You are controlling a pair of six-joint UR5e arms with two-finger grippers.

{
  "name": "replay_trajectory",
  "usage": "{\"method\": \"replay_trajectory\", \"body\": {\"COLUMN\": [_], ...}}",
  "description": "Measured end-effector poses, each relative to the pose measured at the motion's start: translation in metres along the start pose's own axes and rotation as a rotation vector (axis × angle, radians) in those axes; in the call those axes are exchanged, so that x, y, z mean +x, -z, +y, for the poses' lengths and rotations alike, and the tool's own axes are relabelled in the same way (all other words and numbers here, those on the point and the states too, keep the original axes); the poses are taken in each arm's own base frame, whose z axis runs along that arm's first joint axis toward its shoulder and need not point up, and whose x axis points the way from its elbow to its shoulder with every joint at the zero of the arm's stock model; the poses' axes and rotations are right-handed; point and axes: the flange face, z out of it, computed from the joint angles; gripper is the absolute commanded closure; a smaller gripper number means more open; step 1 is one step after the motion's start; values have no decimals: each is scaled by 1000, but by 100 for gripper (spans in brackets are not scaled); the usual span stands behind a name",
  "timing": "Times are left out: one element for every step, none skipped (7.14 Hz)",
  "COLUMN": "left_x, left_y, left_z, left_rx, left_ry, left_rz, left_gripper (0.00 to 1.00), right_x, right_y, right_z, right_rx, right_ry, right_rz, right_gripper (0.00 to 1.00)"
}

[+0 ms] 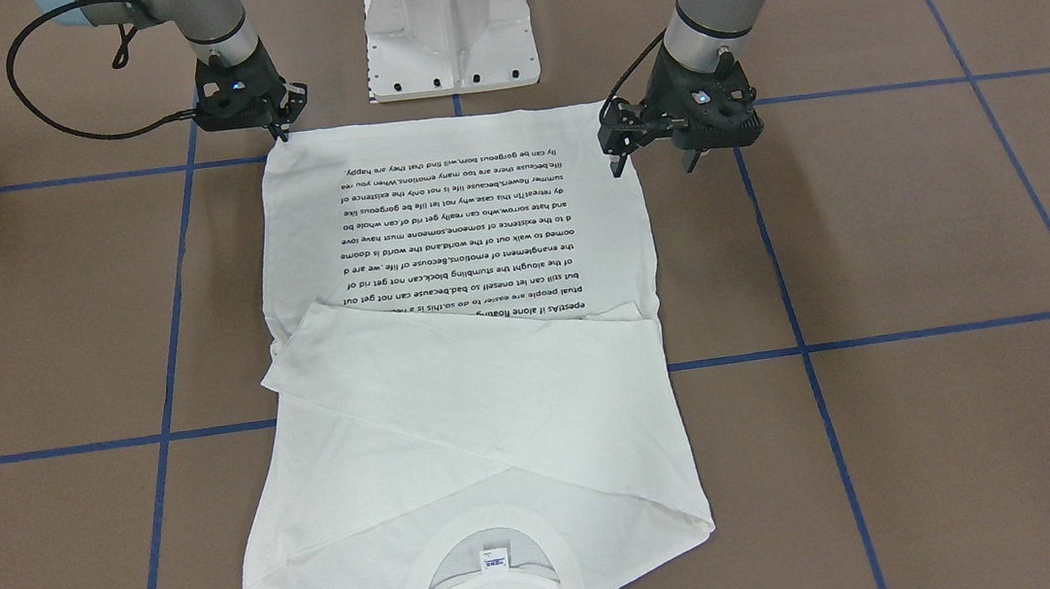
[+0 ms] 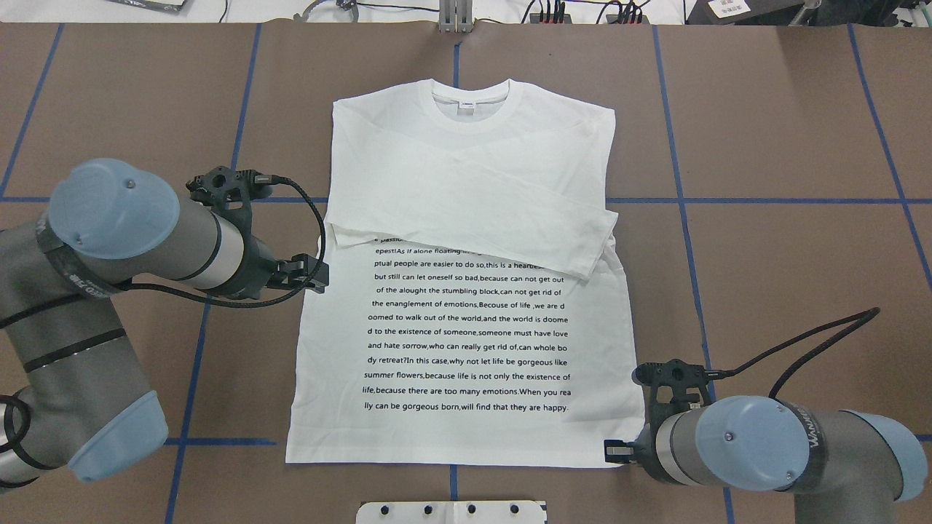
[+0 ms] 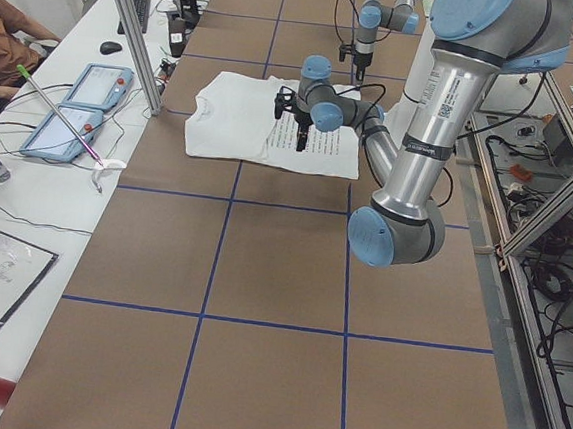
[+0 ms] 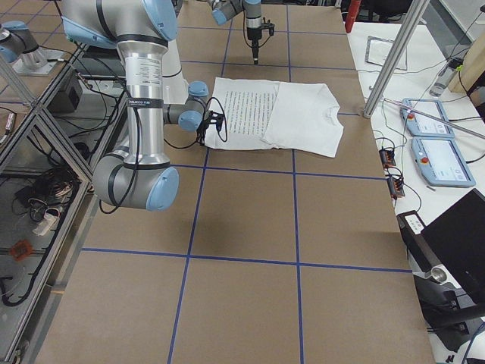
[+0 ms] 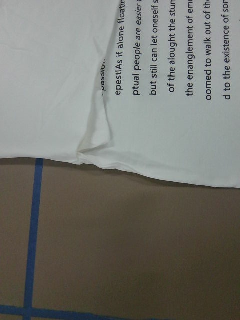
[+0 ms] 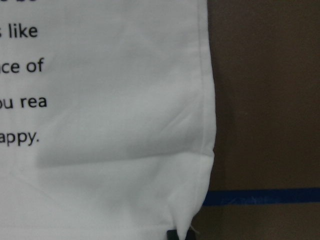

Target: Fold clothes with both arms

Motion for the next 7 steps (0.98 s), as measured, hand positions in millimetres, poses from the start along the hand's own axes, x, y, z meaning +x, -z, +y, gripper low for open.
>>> {"method": "replay_trajectory", "body": {"left_x": [9, 22, 34, 43, 48, 50, 49], "left_y": [-7, -15, -23, -30, -36, -40, -44], "left_z": [20, 51, 82, 107, 122, 131, 138], "left_rx": [-19, -39, -59, -68, -71, -78, -85], "left_ry": [40, 76, 111, 132, 136, 134, 135], "left_rz": [4, 11, 15, 14, 11, 6, -5], "left_gripper": [4, 4, 4, 4, 4, 6, 6], "right_x": [-4, -8, -11, -14, -17, -18, -18], "right_y": [11, 23, 33, 39, 43, 45, 46], "right_z": [-2, -5, -10, -13, -17, -19, -21], "right_rx": [16, 29, 39, 46, 51, 57, 61], "right_ry": [-13, -24, -33, -37, -41, -45, -47], "right_rz": [-24, -48, -68, -84, -94, -98, -98], "right_gripper": [100, 100, 100, 100, 100, 100, 100]}}
